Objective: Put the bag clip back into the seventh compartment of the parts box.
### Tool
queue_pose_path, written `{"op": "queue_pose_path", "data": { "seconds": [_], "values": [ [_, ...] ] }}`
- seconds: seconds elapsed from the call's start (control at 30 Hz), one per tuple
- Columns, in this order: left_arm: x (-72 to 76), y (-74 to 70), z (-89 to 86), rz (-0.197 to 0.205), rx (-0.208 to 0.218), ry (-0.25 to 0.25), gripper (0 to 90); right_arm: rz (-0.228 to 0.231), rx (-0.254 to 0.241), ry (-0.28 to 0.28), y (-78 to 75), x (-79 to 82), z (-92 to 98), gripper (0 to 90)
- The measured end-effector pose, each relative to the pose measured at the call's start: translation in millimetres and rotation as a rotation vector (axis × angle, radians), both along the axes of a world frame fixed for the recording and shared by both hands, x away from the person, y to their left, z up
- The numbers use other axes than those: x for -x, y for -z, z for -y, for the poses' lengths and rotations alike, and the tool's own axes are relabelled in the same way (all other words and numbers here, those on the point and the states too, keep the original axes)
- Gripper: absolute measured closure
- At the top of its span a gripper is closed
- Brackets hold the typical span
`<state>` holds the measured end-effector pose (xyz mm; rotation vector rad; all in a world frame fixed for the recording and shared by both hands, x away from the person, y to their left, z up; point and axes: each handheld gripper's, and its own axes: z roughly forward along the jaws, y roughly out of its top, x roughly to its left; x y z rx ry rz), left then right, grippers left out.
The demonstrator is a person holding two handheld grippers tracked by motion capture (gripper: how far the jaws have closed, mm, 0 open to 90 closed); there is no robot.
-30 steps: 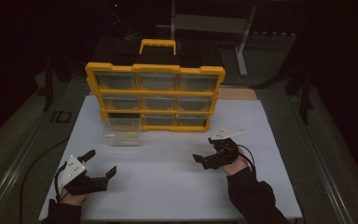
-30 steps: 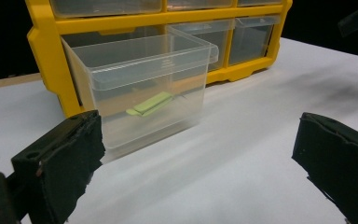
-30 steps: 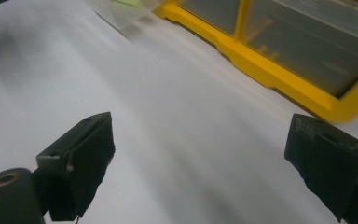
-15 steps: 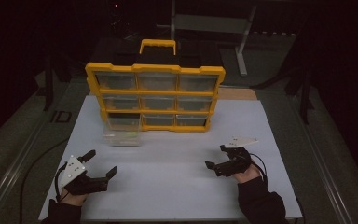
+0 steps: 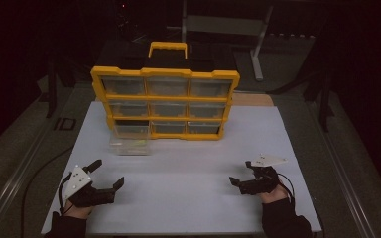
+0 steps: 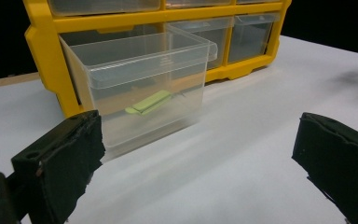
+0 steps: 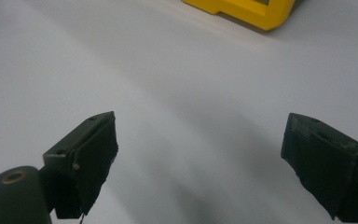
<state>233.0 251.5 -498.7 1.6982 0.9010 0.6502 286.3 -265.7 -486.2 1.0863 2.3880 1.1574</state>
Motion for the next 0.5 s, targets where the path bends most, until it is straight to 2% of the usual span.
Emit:
{"op": "queue_pose_path", "data": {
  "seconds": [0.27,0.33,0.43,0.5],
  "values": [
    [0.2,0.0,-0.1,0.000,-0.002,-0.002,1.3,0.017,-0.001,-0.008,6.0,8.6,9.6,12.7],
    [0.2,0.3,0.0,-0.002,-0.004,0.000,1.3,0.065,-0.015,0.027,6.0,13.9,15.2,12.7],
    [0.1,1.3,-0.8,-0.004,-0.004,-0.001,1.3,0.061,-0.041,0.053,7.0,16.5,20.2,12.6],
    [0.0,1.5,-1.5,-0.004,-0.002,-0.001,1.3,0.068,-0.041,0.069,7.4,17.9,20.4,12.5]
  ]
}}
